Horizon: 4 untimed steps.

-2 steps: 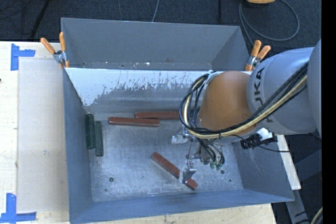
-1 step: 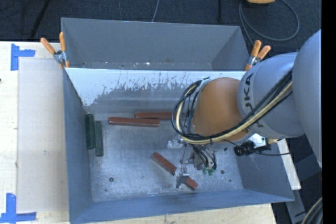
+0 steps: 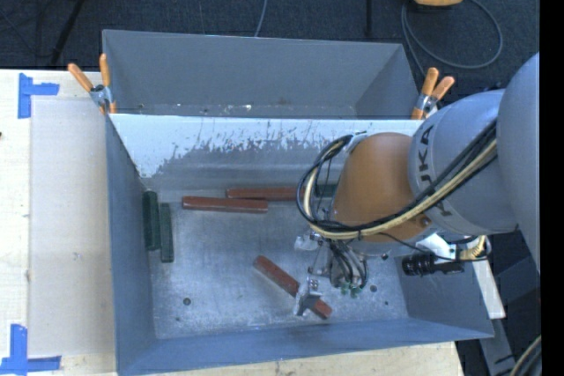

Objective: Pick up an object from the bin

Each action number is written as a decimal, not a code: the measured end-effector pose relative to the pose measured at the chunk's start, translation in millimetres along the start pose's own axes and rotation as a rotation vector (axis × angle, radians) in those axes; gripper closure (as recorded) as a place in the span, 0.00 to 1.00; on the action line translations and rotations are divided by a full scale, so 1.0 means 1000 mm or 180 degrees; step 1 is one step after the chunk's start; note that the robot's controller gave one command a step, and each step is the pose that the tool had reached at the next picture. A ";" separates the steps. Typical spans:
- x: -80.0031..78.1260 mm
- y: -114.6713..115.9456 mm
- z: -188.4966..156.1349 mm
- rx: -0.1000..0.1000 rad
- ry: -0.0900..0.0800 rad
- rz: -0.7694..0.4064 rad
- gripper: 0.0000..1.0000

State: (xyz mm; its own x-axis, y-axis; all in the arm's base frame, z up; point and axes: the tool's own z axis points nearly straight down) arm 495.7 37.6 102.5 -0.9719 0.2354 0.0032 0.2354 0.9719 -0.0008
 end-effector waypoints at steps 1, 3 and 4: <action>0.008 0.012 0.029 -0.0002 -0.0008 0.0356 0.00; 0.019 0.028 0.027 -0.0009 -0.0042 0.0170 1.00; 0.020 0.027 0.024 -0.0004 -0.0030 0.0170 1.00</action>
Offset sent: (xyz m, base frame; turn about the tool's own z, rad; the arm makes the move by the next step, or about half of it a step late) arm -0.0158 0.0322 -0.0325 0.0517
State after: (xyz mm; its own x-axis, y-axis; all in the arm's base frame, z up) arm 482.8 68.5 78.2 -0.9579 0.2870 -0.0063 0.2870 0.9579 0.0006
